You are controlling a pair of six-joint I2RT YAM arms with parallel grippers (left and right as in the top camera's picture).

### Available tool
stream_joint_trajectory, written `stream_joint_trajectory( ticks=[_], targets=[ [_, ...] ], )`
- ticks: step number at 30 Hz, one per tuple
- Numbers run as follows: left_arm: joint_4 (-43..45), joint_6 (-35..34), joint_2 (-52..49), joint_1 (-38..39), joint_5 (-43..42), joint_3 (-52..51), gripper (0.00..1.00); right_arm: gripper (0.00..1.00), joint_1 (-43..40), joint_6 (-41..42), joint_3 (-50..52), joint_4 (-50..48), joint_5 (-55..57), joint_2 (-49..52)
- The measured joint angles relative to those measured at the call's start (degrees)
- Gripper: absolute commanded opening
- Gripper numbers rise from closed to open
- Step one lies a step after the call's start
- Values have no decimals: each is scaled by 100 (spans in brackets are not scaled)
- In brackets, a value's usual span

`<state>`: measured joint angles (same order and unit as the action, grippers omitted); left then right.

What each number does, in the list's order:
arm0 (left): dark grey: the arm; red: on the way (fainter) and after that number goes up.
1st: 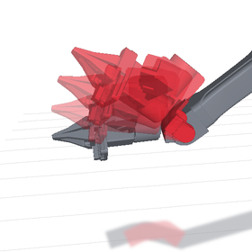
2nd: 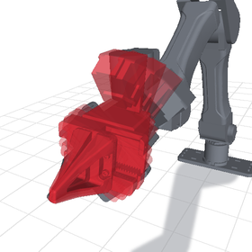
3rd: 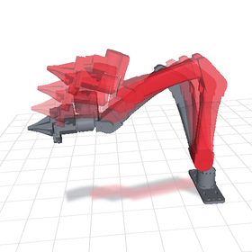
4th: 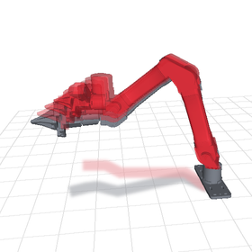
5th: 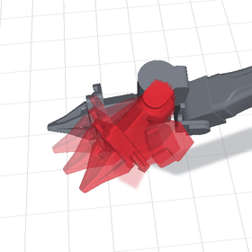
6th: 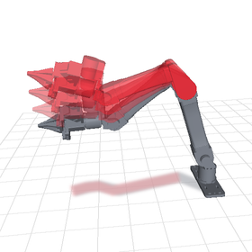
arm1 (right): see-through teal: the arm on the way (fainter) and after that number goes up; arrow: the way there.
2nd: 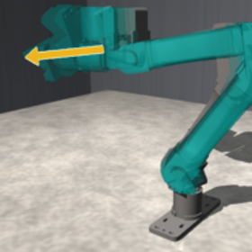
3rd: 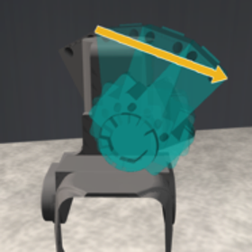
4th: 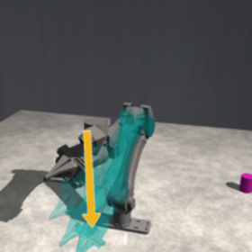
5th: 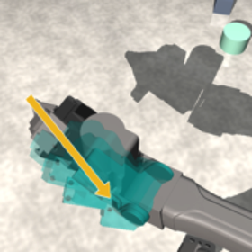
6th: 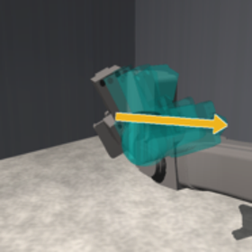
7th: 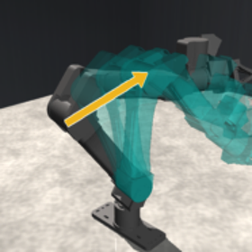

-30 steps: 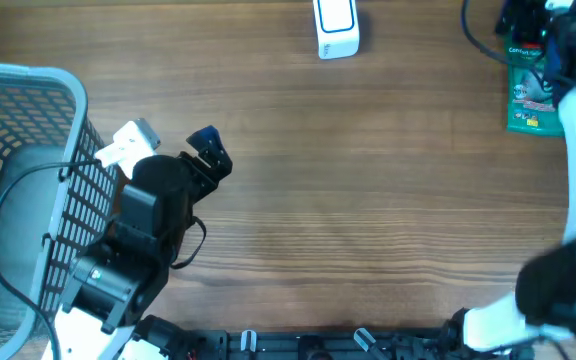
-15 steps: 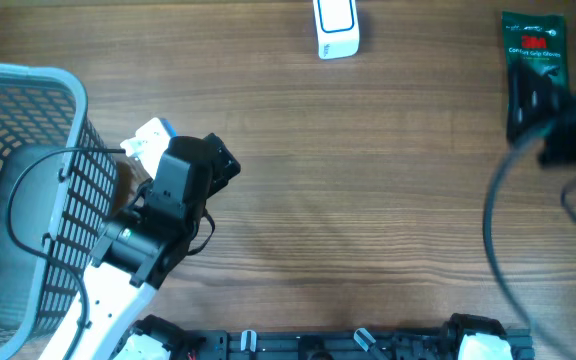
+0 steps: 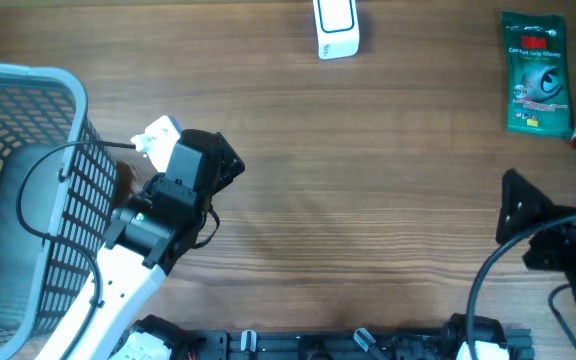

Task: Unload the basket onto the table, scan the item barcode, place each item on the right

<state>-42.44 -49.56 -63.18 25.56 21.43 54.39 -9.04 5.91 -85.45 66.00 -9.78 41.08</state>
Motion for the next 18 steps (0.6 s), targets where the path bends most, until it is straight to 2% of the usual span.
stream_joint_trajectory(
  ticks=[6,9,13,18],
  targets=[
    [2,0,-4,0,15,0,100,100,46,-216,3121,-3582,-496,-2065],
    [0,2,-9,0,17,9,100,100,289,-249,5250,-5818,-741,-3121],
    [0,2,-11,0,17,9,100,100,549,-258,6933,-7191,-822,-3738],
    [4,0,-11,0,17,9,100,100,660,-55,8100,-8268,-778,-3987]
  ],
)
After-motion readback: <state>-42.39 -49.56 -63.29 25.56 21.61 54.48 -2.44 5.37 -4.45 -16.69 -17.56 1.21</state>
